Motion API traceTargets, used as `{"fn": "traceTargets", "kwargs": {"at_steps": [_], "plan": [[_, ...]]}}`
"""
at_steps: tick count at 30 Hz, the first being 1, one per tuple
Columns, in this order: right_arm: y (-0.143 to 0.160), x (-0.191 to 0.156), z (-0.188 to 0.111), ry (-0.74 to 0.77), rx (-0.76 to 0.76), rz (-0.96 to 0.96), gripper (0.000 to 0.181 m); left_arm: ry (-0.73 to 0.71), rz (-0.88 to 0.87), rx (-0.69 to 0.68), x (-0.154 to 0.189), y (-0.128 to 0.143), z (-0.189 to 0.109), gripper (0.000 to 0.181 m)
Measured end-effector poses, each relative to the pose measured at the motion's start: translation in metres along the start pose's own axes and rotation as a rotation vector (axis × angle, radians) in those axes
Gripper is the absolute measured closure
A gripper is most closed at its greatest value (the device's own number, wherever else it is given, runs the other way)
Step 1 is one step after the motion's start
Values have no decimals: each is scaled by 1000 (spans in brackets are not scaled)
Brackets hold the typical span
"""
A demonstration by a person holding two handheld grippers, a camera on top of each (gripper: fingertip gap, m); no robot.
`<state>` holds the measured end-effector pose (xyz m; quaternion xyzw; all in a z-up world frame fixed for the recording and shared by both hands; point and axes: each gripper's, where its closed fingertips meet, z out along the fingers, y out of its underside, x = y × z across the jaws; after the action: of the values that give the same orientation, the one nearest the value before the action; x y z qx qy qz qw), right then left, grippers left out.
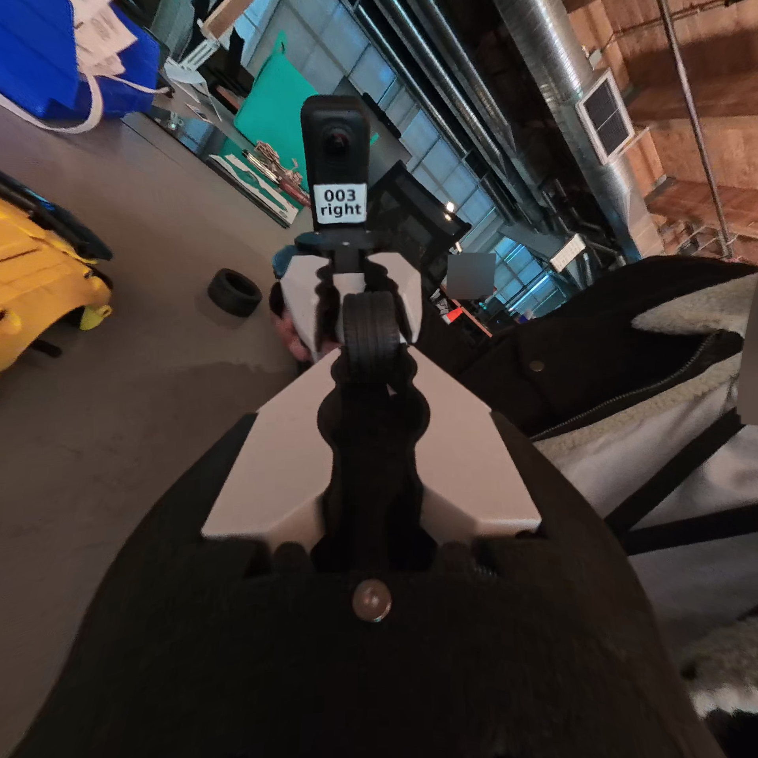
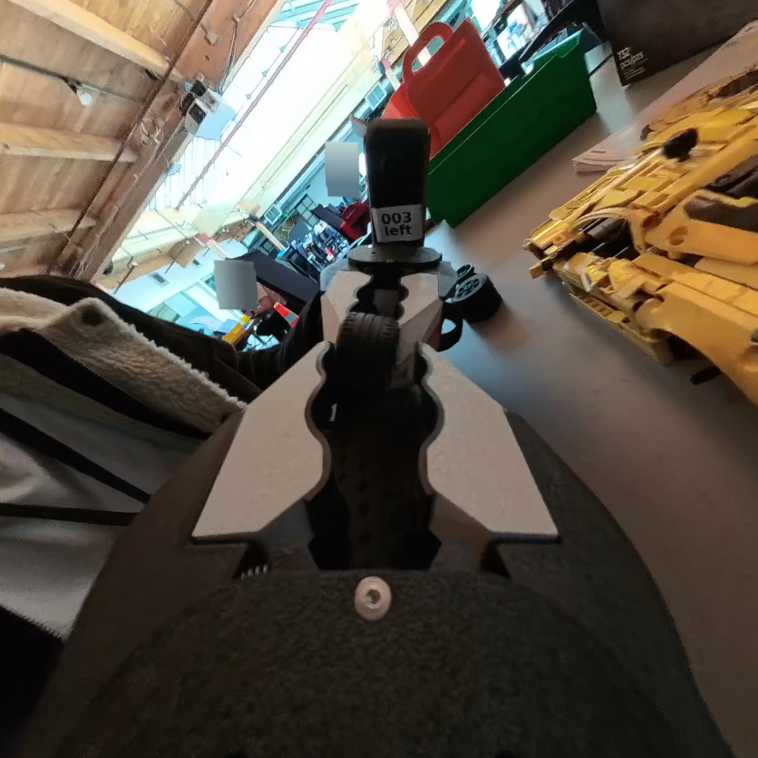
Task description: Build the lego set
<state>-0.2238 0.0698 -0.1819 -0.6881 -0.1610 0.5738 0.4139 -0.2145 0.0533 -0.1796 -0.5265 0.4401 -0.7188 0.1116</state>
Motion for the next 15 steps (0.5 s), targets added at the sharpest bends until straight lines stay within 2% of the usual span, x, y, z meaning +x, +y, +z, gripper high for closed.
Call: {"fn": "traceTargets", "kwargs": {"at_steps": [2,4,9,12,15], "plan": [[-2,1,-1,30,-5,-22,157,-43,17,-4,-5,1,1,155],[-4,4,-2,46,12,16,158,-86,40,-7,-10,1,2,155],[-3,26,-5,245,9,-31,159,-316,142,-48,-34,5,4,156],[-2,35,-7,311,20,-10,160,-422,201,-61,-42,4,3,156],[-6,34,-8,309,40,-36,160,-465,271,-61,-43,1,3,156]]}}
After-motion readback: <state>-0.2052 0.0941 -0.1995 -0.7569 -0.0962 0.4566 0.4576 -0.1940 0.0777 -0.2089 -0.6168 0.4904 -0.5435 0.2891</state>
